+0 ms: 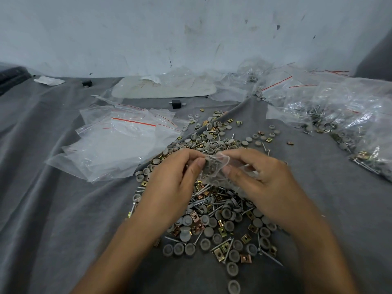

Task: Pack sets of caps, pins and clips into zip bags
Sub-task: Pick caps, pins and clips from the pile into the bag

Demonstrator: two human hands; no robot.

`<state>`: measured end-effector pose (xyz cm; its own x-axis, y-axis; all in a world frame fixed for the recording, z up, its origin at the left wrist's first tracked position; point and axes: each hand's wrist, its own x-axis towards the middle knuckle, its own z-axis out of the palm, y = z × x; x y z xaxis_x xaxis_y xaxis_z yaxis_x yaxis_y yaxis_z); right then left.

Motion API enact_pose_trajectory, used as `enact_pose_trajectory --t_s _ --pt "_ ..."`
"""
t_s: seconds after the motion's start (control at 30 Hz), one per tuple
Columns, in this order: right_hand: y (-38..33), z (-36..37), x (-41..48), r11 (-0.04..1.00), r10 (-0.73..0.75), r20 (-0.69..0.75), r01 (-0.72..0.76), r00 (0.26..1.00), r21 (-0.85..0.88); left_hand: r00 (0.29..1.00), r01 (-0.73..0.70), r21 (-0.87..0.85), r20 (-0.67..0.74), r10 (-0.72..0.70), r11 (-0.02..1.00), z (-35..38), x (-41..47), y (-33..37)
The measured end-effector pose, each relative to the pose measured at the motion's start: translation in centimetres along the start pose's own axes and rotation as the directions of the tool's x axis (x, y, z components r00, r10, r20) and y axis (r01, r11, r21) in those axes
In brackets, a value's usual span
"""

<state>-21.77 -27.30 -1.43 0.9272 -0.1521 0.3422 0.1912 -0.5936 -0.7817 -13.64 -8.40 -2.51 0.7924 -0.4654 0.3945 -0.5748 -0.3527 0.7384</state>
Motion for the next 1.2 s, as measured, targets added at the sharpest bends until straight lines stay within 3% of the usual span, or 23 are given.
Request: enact_pose_trajectory --t_s 0.27,0.43,0.6,0.77,1.0,1.2 --pt "-0.2 -0.3 -0.1 1.000 -0.004 -0.045 0.004 0.999 0.006 1.000 -0.021 0.005 -0.010 0.021 1.000 -0.1 0.1 0.1" --pt "-0.1 -0.8 -0.1 0.999 0.036 -0.185 -0.031 0.982 0.034 0.997 -0.002 -0.010 -0.081 0.001 1.000 -0.4 0.2 -0.4" --pt "-0.2 -1.5 -0.2 0.990 0.095 -0.348 -0.050 0.933 0.135 0.997 -0.077 0.222 0.022 0.074 0.972 0.7 -0.2 -0.1" --pt "-0.2 -1.5 -0.2 0.989 0.119 -0.369 -0.075 0.922 0.131 0.962 -0.247 0.408 0.208 0.174 0.879 2.7 -0.9 0.2" --pt "0.0 -1.2 0.0 0.992 0.104 -0.366 -0.073 0.925 0.100 0.976 -0.208 0.550 0.170 0.136 0.809 4.3 -0.7 0.6" --pt "0.4 -1.4 -0.1 0.992 0.110 -0.366 -0.077 0.924 0.102 0.970 -0.235 0.565 0.188 0.155 0.791 4.5 -0.7 0.5"
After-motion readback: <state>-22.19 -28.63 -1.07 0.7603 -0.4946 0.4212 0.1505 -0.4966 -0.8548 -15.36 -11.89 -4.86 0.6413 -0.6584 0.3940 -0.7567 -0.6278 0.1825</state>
